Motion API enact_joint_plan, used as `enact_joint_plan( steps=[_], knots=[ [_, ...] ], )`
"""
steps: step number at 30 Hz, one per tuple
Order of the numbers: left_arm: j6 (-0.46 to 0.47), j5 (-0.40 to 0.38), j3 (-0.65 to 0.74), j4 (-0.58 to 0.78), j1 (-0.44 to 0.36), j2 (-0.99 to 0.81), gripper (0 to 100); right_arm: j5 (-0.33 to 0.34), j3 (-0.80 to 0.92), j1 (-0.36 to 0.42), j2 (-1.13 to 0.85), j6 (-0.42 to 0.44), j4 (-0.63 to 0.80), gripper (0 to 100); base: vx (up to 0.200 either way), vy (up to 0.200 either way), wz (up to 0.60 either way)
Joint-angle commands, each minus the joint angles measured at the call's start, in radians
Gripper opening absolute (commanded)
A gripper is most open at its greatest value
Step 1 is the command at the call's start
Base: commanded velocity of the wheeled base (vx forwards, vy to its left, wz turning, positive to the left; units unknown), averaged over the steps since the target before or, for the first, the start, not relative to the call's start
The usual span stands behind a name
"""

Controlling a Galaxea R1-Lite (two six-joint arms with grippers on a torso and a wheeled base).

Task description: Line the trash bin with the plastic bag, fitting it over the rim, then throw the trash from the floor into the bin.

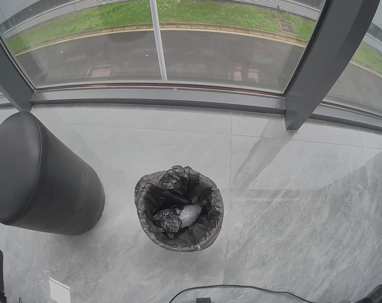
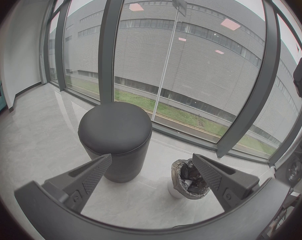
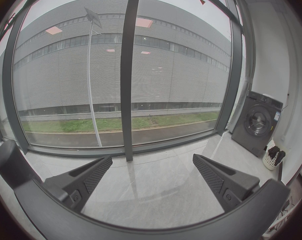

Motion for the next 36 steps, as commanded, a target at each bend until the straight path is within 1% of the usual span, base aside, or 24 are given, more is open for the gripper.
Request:
enact_joint_plan(
  steps=[1, 2, 4, 7, 8, 11, 12, 13, 14, 15, 17, 19, 22, 27, 28, 30, 31, 32, 33, 34, 36],
  knots=[
    [-0.014, -0.01, 0.029, -0.001, 0.053, -0.05, 100, 0.005, 0.012, -0.035, -0.061, -0.015, 0.01, 100, 0.0, 0.0, 0.0],
    [-0.03, -0.01, 0.041, -0.001, 0.053, -0.052, 100, 0.005, 0.035, -0.035, -0.061, -0.013, 0.01, 100, 0.0, 0.0, 0.0],
    [-0.028, -0.008, 0.061, -0.001, 0.052, -0.055, 100, 0.005, 0.059, -0.035, -0.061, -0.015, 0.006, 100, 0.0, 0.0, 0.0],
    [0.016, -0.008, 0.139, -0.019, 0.047, -0.076, 100, 0.008, 0.134, -0.035, -0.061, -0.019, 0.0, 100, 0.0, 0.0, 0.0],
    [0.039, -0.008, 0.168, -0.041, 0.047, -0.076, 100, 0.02, 0.165, -0.035, -0.061, -0.021, -0.007, 100, 0.0, 0.0, 0.0],
    [0.104, -0.008, 0.254, -0.173, 0.047, -0.076, 100, 0.071, 0.237, -0.033, -0.061, -0.024, -0.044, 100, 0.0, 0.0, 0.0],
    [0.128, -0.01, 0.293, -0.226, 0.045, -0.076, 100, 0.082, 0.266, -0.035, -0.061, -0.021, -0.072, 100, 0.0, 0.0, 0.0],
    [0.139, -0.01, 0.309, -0.249, 0.045, -0.076, 100, 0.083, 0.277, -0.033, -0.061, -0.022, -0.083, 100, 0.0, 0.0, 0.0],
    [0.141, -0.017, 0.326, -0.289, 0.044, -0.075, 100, 0.085, 0.32, -0.033, -0.061, -0.027, -0.133, 100, 0.0, 0.0, 0.0],
    [0.136, -0.019, 0.326, -0.292, 0.042, -0.075, 100, 0.085, 0.342, -0.033, -0.061, -0.03, -0.153, 100, 0.0, 0.0, 0.0],
    [0.131, -0.019, 0.326, -0.288, 0.042, -0.076, 100, 0.086, 0.398, -0.033, -0.06, -0.065, -0.198, 100, 0.0, 0.0, 0.0],
    [0.131, -0.023, 0.325, -0.286, 0.042, -0.076, 100, 0.098, 0.409, -0.033, -0.061, -0.094, -0.222, 100, 0.0, 0.0, 0.0],
    [0.134, -0.045, 0.328, -0.286, 0.042, -0.076, 100, 0.117, 0.409, -0.035, -0.06, -0.101, -0.224, 100, 0.0, 0.0, 0.0],
    [0.153, -0.05, 0.329, -0.286, 0.042, -0.076, 100, 0.129, 0.408, -0.033, -0.06, -0.098, -0.214, 100, 0.0, 0.0, 0.0],
    [0.164, -0.051, 0.329, -0.286, 0.042, -0.076, 100, 0.144, 0.406, -0.033, -0.06, -0.101, -0.214, 100, 0.0, 0.0, 0.0],
    [0.222, -0.057, 0.337, -0.294, 0.042, -0.076, 100, 0.197, 0.406, -0.033, -0.06, -0.098, -0.213, 100, 0.0, 0.0, 0.0],
    [0.248, -0.08, 0.337, -0.291, 0.042, -0.076, 100, 0.224, 0.406, -0.033, -0.06, -0.093, -0.211, 100, 0.0, 0.0, 0.0],
    [0.256, -0.083, 0.337, -0.291, 0.042, -0.076, 100, 0.227, 0.406, -0.033, -0.06, -0.093, -0.211, 100, 0.0, 0.0, 0.0],
    [0.311, -0.143, 0.337, -0.274, 0.042, -0.076, 100, 0.261, 0.406, -0.033, -0.06, -0.091, -0.21, 100, 0.0, 0.0, 0.0],
    [0.317, -0.16, 0.337, -0.265, 0.042, -0.076, 100, 0.264, 0.406, -0.033, -0.06, -0.093, -0.208, 100, 0.0, 0.0, 0.0],
    [0.305, -0.16, 0.337, -0.262, 0.042, -0.076, 100, 0.27, 0.404, -0.033, -0.06, -0.087, -0.204, 100, 0.0, 0.0, 0.0]
  ],
)
